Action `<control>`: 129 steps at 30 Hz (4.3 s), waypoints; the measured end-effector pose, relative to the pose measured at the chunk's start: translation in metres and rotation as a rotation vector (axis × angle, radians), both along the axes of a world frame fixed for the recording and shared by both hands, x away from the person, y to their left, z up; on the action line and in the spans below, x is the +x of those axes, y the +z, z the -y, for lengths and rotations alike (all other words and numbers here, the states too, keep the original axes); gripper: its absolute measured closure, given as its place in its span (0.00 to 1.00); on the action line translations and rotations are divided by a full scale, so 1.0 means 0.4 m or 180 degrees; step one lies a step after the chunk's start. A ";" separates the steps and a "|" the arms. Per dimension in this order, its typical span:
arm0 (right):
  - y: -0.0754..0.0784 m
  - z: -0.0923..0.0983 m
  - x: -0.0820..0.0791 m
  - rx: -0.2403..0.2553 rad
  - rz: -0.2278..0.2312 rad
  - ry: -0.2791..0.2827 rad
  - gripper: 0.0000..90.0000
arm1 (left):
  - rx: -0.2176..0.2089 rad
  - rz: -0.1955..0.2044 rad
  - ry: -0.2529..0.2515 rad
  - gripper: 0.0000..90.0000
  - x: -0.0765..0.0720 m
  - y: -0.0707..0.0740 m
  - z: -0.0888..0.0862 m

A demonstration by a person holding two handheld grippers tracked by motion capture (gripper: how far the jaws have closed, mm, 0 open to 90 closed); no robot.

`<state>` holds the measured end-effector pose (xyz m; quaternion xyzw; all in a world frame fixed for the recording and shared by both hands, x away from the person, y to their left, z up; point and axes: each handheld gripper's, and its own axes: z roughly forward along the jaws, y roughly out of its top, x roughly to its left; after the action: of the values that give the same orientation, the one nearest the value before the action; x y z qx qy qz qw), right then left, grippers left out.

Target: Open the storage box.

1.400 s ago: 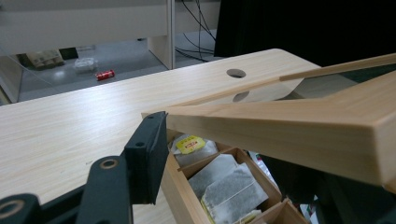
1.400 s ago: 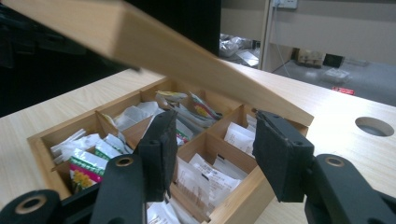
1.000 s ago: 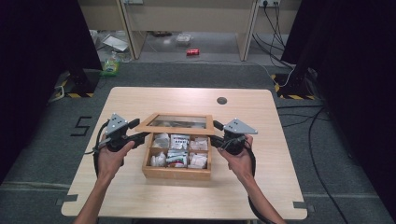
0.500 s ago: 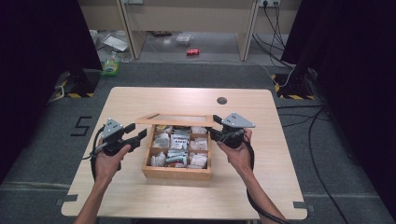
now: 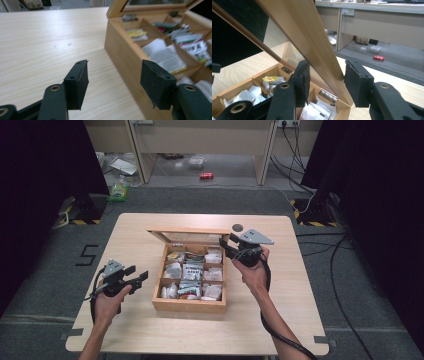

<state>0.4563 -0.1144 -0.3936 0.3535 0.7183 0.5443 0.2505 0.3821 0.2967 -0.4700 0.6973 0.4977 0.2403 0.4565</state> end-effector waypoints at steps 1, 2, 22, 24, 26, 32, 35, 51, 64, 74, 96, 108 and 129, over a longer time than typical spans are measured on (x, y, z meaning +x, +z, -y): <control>0.001 -0.001 0.002 0.0010 -0.0004 -0.0007 0.63 | 0.0077 -0.0025 0.0028 0.42 0.001 -0.006 -0.005; 0.001 -0.001 0.006 0.0013 0.0018 -0.0015 0.63 | 0.0109 -0.0047 0.0054 0.42 0.003 -0.015 -0.010; -0.006 -0.010 0.084 0.0154 -0.0112 -0.0146 0.65 | 0.0381 -0.0540 0.0077 0.29 0.001 -0.133 -0.054; -0.006 -0.011 0.087 0.0145 -0.0123 -0.0150 0.65 | 0.0375 -0.0551 0.0079 0.28 0.001 -0.133 -0.054; -0.008 -0.014 0.095 0.0131 -0.0118 -0.0155 0.65 | 0.0423 -0.0548 0.0081 0.26 0.001 -0.134 -0.052; -0.011 -0.016 0.118 0.0185 -0.0152 -0.0183 0.66 | 0.0560 -0.0581 -0.0020 0.15 0.003 -0.135 -0.040; -0.012 -0.019 0.125 0.0153 -0.0145 -0.0202 0.66 | 0.0560 -0.0582 -0.0023 0.15 0.003 -0.135 -0.040; -0.027 -0.029 0.156 0.0180 -0.0180 -0.0332 0.67 | 0.0566 -0.0589 -0.0042 0.14 0.003 -0.135 -0.039; -0.045 -0.036 0.174 0.0133 -0.0248 -0.0437 0.66 | 0.0565 -0.0585 -0.0064 0.13 0.003 -0.136 -0.040; -0.063 -0.039 0.182 0.0081 -0.0409 -0.0540 0.63 | 0.0566 -0.0584 -0.0066 0.13 0.003 -0.136 -0.041; -0.091 -0.026 0.161 -0.0152 -0.0621 -0.0475 0.66 | 0.0566 -0.0581 -0.0067 0.13 0.002 -0.136 -0.040; -0.076 -0.003 0.096 -0.0252 -0.0621 -0.0173 0.65 | 0.0570 -0.0582 -0.0068 0.13 0.002 -0.136 -0.040; -0.094 0.003 0.009 -0.0212 -0.0782 0.0220 0.52 | 0.0571 -0.0583 -0.0069 0.13 0.002 -0.136 -0.040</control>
<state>0.4598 -0.1157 -0.4312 0.3841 0.7730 0.4811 0.1533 0.3829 0.3129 -0.5243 0.7597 0.5062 0.2141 0.3475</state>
